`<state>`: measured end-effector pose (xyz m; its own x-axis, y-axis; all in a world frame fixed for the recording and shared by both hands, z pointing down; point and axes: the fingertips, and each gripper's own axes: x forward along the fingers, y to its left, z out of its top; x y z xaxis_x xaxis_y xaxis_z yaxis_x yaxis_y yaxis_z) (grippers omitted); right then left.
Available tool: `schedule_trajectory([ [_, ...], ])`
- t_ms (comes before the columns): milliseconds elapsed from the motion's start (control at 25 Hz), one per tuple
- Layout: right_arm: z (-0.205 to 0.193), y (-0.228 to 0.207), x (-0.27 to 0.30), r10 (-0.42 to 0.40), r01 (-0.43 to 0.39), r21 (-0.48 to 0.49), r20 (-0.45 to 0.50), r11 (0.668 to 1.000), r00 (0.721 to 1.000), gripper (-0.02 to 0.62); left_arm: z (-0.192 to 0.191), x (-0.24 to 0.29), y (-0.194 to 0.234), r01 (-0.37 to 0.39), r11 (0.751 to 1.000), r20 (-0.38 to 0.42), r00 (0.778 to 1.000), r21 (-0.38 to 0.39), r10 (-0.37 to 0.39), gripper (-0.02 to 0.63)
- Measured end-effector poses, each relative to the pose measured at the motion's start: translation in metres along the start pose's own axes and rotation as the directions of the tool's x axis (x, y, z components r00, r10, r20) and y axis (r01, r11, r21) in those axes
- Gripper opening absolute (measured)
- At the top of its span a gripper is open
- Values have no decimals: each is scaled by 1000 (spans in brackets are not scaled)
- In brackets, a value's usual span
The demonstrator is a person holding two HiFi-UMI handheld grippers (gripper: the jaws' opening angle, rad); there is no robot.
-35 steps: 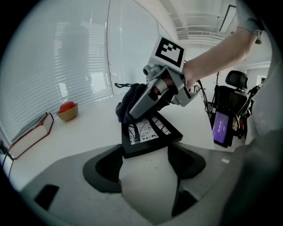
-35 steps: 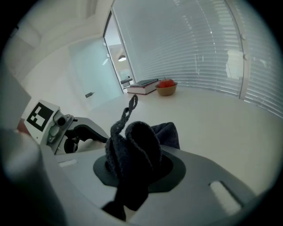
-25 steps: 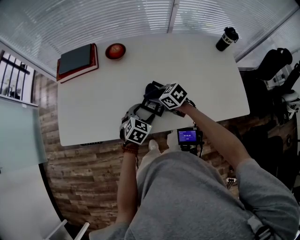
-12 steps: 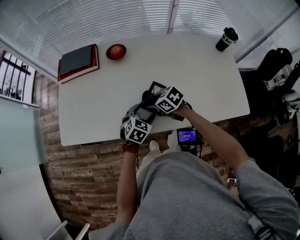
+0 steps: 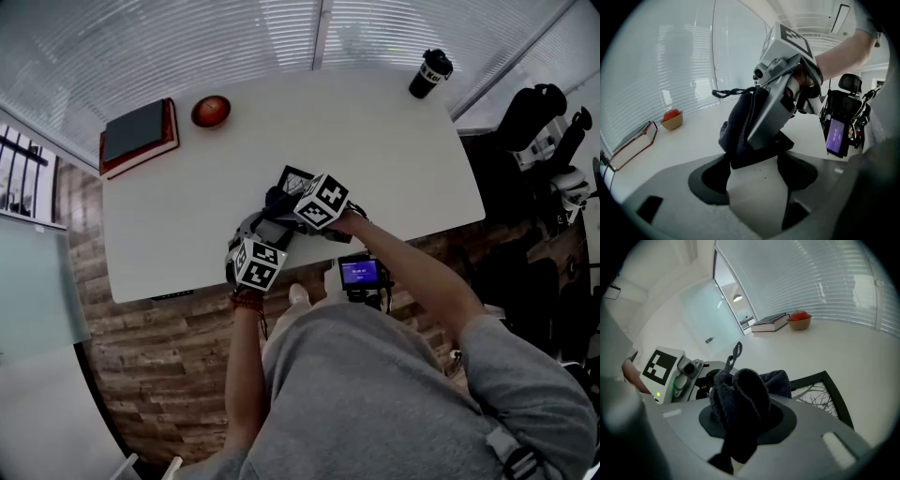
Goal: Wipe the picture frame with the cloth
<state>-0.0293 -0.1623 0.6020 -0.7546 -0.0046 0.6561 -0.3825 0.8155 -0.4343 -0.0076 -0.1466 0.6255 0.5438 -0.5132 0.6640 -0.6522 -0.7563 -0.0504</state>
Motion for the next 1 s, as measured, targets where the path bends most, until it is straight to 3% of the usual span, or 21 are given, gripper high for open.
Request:
schedule_trajectory([
  [160,1,4,-8,58,-59,16,28,998,998,109,1,1,-3,1,1000,4,1000,5,-1,327],
  [280,13,16,-21,165,-167,27,83,986,983,110,3,1,-2,-4,1000,12,1000,11,3,326],
  [400,34,24,-45,209,-202,-60,151,978,966,112,3,2,-6,-1,1000,18,1000,8,1,325],
  [480,53,15,-60,144,-111,-172,198,979,969,112,-1,1,-5,1,1000,12,1000,12,-1,325],
  [560,71,-3,-73,29,41,-294,230,955,973,112,-3,-2,-2,-2,1000,4,1000,19,2,325],
  [640,81,-27,-84,-97,188,-403,235,896,967,112,0,-2,-1,-4,1000,7,1000,20,4,324],
  [720,81,-48,-86,-191,275,-482,216,832,957,112,2,-2,-2,-3,1000,11,1000,17,3,324],
  [800,73,-63,-78,-231,289,-515,175,807,957,112,1,-2,-2,-3,1000,12,1000,15,3,324],
  [1000,45,-90,-56,-253,244,-501,51,831,966,112,1,1,-3,-1,1000,8,1000,14,1,324],
])
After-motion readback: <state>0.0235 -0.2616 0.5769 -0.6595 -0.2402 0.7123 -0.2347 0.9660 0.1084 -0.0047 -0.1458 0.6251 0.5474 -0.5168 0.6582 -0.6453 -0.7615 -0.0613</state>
